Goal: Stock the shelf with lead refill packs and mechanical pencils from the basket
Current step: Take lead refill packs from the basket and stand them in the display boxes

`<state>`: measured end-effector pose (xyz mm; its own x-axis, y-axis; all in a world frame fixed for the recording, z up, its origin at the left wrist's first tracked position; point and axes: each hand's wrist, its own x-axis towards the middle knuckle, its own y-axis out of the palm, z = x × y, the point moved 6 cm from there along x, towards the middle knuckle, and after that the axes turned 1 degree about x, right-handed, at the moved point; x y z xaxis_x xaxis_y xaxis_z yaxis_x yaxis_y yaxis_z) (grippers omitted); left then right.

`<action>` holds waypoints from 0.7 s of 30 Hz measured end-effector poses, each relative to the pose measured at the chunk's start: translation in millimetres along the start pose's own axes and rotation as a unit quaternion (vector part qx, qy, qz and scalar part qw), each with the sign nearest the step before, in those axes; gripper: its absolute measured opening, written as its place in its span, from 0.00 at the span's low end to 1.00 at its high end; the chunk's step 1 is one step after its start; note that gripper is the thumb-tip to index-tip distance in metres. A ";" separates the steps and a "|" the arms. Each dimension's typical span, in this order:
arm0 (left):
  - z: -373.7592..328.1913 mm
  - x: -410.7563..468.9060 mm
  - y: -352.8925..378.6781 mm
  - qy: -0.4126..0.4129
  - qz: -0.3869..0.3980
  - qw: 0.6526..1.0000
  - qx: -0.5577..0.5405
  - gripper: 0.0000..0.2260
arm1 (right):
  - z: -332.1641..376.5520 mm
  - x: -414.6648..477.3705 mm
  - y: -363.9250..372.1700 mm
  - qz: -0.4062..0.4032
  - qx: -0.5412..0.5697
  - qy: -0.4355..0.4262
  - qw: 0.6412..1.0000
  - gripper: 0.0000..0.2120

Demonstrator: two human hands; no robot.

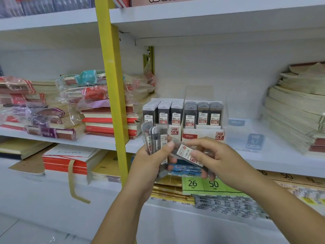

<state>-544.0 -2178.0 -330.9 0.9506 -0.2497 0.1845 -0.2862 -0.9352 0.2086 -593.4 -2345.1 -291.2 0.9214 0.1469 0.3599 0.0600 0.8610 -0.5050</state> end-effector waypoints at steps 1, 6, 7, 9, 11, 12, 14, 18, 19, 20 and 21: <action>1.3 1.5 -0.5 0.007 -0.004 1.000 -0.002 0.16 | -1.1 -0.5 -0.5 -0.002 -0.002 0.001 1.000 0.13; 11.4 6.8 -4.8 -0.010 -0.035 0.999 -0.023 0.07 | -4.5 -0.2 -22.3 -0.068 0.165 0.026 0.984 0.12; 12.8 6.9 -3.8 -0.017 -0.033 0.999 -0.028 0.08 | -3.6 0.3 -27.0 -0.091 0.187 0.023 0.978 0.12; 15.1 6.8 -1.1 -0.035 -0.028 0.999 -0.024 0.14 | 2.0 1.2 -37.2 -0.157 0.188 0.004 0.969 0.10; 16.4 7.5 2.7 -0.046 -0.022 0.999 -0.012 0.19 | 15.2 3.1 -54.5 -0.239 0.125 -0.034 0.962 0.08; 17.1 8.3 3.5 -0.049 -0.018 0.999 -0.008 0.21 | 25.1 6.2 -64.0 -0.263 0.073 -0.058 0.960 0.08; 17.3 9.3 3.1 -0.051 -0.008 0.999 0.001 0.21 | 45.9 18.5 -79.2 -0.267 -0.028 -0.101 0.958 0.10; 17.4 9.7 2.3 -0.057 0.026 0.997 0.033 0.13 | 64.2 52.7 -88.6 -0.211 -0.138 -0.132 0.959 0.13; 18.0 10.0 2.0 -0.060 0.029 0.997 0.037 0.11 | 64.9 59.6 -87.5 -0.200 -0.161 -0.134 0.957 0.13; 18.3 10.2 1.9 -0.062 0.031 0.997 0.039 0.09 | 65.1 65.6 -85.7 -0.191 -0.178 -0.137 0.956 0.14; 18.3 10.3 2.1 -0.063 0.034 0.997 0.035 0.08 | 64.6 70.7 -83.6 -0.182 -0.187 -0.137 0.956 0.14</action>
<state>-532.6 -2187.1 -346.2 0.9384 -0.3380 0.0721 -0.3449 -0.9295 0.1309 -558.0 -2375.2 -172.8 0.6812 0.0383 0.7311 0.5374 0.6521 -0.5348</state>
